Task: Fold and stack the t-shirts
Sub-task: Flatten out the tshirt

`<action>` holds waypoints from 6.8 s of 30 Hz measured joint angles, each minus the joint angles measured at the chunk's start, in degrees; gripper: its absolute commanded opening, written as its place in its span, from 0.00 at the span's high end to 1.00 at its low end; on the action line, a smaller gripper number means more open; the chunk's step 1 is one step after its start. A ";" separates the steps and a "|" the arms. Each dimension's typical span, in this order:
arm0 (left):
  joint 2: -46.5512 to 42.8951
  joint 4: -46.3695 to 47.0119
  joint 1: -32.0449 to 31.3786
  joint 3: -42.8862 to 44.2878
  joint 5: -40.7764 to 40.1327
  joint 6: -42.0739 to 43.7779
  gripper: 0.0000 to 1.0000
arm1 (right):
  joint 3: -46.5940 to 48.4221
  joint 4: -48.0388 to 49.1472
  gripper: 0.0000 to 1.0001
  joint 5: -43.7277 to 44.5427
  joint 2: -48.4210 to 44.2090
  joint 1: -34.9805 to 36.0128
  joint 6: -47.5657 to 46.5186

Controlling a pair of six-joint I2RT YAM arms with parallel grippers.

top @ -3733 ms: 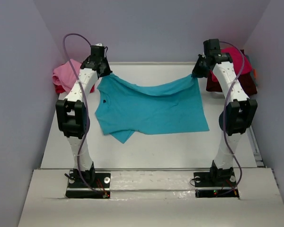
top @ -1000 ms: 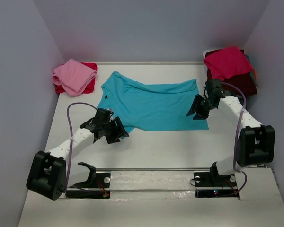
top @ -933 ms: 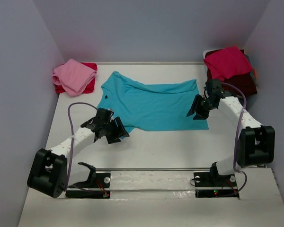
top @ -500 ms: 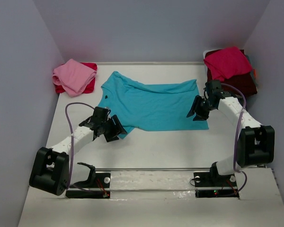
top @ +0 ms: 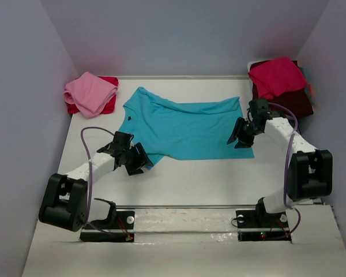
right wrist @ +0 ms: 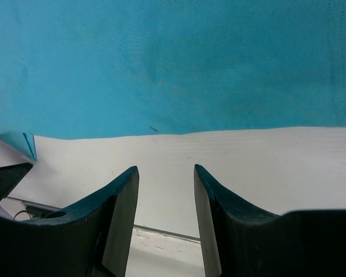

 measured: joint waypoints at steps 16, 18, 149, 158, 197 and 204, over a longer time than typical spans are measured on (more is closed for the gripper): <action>4.55 5.05 0.11 0.22 3.76 -0.20 0.38 | 0.50 0.17 0.51 -0.15 1.38 0.00 -0.04; 5.03 5.44 0.11 0.33 3.98 -0.22 0.41 | 0.59 0.15 0.51 -0.15 1.55 0.00 -0.07; -26.10 -48.39 2.12 15.87 -14.19 3.65 0.53 | -5.16 -9.35 0.47 27.50 0.76 -2.19 3.08; -22.60 -48.63 2.12 19.10 -13.00 3.32 0.51 | -1.64 -9.11 0.47 23.41 1.16 -2.19 2.62; 22.43 -14.36 10.69 25.53 -15.37 7.74 0.51 | -2.67 -4.28 0.47 8.68 13.66 -2.19 1.62; 24.37 -14.56 14.10 26.01 -14.16 9.75 0.51 | -2.64 -5.95 0.47 11.74 13.66 -2.21 3.17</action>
